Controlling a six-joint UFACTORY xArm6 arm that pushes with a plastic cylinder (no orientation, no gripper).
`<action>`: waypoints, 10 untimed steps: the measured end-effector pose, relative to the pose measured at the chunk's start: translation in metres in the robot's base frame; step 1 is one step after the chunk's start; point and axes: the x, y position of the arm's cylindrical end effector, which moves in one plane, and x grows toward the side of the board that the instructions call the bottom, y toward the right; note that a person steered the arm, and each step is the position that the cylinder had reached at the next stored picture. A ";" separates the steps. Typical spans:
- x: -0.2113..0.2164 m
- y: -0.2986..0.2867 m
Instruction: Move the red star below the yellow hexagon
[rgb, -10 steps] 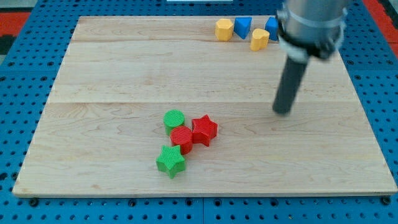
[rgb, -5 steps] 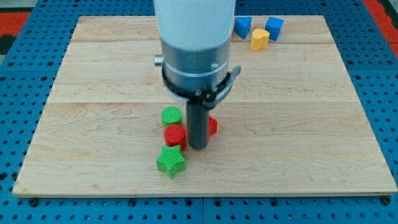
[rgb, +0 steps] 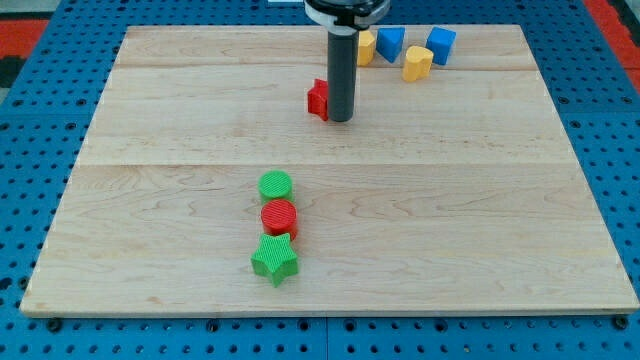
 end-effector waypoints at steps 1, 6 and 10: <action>0.037 0.022; -0.004 -0.017; -0.034 -0.077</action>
